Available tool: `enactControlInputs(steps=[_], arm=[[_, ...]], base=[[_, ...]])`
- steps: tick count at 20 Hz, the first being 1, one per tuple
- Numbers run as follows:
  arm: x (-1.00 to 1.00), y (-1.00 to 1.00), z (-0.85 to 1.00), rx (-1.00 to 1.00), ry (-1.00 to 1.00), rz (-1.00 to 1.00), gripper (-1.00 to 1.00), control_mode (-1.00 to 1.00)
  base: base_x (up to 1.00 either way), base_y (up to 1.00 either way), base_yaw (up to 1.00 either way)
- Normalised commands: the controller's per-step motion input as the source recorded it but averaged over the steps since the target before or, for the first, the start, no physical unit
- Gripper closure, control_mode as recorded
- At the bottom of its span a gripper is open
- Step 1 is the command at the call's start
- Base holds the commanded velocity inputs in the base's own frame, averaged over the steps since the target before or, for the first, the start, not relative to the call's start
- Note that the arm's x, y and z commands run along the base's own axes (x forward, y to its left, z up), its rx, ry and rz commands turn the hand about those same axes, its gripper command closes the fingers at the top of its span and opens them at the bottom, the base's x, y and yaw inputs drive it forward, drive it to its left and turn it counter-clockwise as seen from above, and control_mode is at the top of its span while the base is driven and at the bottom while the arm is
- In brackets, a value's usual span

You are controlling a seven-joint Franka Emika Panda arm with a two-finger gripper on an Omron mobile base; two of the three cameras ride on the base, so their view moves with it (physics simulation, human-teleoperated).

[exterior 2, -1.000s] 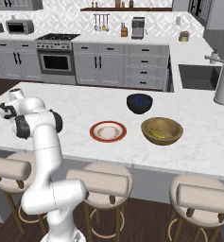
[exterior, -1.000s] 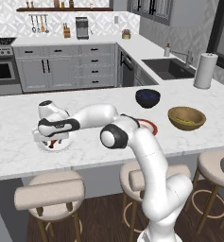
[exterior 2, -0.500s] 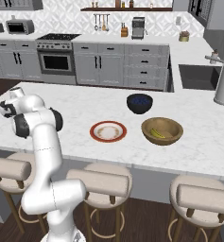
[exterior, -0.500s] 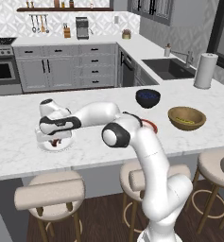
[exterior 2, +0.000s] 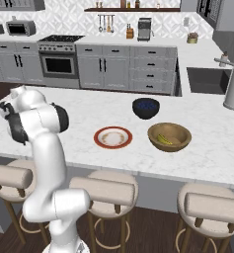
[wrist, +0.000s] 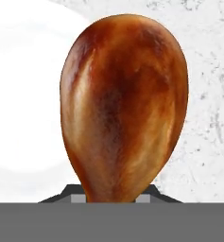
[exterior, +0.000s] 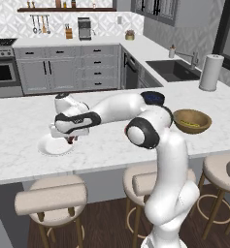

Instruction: Pick the chicken drumstick and cucumber from their plates and place them in the bowl. Then put the bowl in the fridge.

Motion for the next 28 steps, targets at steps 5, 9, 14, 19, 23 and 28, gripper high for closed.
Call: enactControlInputs(steps=[5, 9, 14, 19, 23, 28], arm=[[-0.44, -1.00, 0.56, 0.06, -0.11, -0.01, 1.00, -1.00], [-0.21, -1.00, 0.69, 0.02, -0.02, 0.00, 1.00, -1.00], [-0.09, -1.00, 0.67, 0.00, 0.00, 0.00, 1.00, -1.00], [-0.20, -1.00, 0.39, 0.00, 0.00, 0.00, 1.00, -1.00], [-0.13, -1.00, 0.31, 0.00, 0.00, 0.00, 1.00, -1.00], [-0.08, -1.00, 0.19, 0.03, 0.00, 0.00, 1.00, -1.00]], base=[[0.00, 0.00, 0.00], [0.00, 0.00, 0.00], [0.00, 0.00, 0.00], [0.00, 0.00, 0.00], [0.00, 0.00, 0.00], [0.00, 0.00, 0.00]])
